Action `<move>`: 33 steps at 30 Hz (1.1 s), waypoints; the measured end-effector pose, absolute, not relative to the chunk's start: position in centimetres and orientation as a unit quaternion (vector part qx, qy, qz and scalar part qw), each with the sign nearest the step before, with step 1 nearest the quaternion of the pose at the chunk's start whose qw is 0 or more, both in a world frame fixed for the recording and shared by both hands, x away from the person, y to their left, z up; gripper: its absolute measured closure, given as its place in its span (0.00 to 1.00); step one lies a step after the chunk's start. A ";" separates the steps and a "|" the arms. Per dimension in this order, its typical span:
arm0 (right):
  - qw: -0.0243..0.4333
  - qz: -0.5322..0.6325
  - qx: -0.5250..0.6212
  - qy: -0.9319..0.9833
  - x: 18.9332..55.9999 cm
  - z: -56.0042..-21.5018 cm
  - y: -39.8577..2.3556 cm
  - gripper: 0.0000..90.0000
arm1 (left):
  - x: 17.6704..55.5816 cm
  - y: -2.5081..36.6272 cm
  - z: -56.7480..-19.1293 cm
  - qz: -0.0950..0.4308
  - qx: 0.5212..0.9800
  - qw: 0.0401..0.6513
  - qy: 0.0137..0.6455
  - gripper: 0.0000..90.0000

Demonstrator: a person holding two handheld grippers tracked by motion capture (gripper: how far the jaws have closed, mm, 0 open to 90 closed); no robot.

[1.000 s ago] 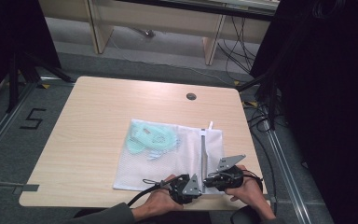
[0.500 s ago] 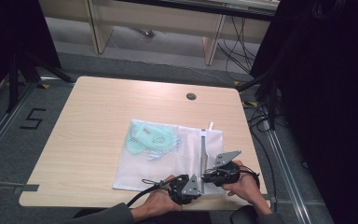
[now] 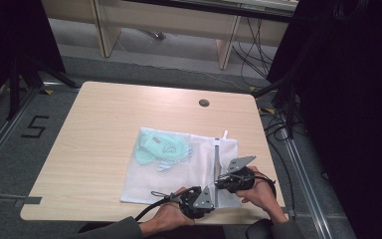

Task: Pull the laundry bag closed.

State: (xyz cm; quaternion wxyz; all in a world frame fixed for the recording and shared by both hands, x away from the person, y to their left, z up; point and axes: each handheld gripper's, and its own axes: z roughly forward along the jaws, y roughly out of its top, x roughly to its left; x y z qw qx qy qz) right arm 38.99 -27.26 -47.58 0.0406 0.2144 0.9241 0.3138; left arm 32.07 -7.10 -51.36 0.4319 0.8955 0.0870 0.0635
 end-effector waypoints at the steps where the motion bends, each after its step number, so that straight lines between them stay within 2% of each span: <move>1: 0.041 0.315 0.214 0.924 39.0 -47.6 -27.3 0.96 | 32.1 -7.1 -51.3 0.062 0.895 0.432 0.085 0.97; 13: 0.050 0.308 0.220 0.924 40.2 -47.5 -26.9 0.96 | 32.0 -7.1 -51.3 0.062 0.895 0.433 0.086 0.97; 14: 0.063 0.316 0.215 0.922 40.4 -47.6 -26.9 0.96 | 32.0 -7.1 -51.3 0.060 0.896 0.432 0.085 0.97; 33: 0.066 0.318 0.237 0.916 42.2 -47.8 -27.4 0.96 | 32.0 -7.0 -51.2 0.063 0.899 0.427 0.071 0.97</move>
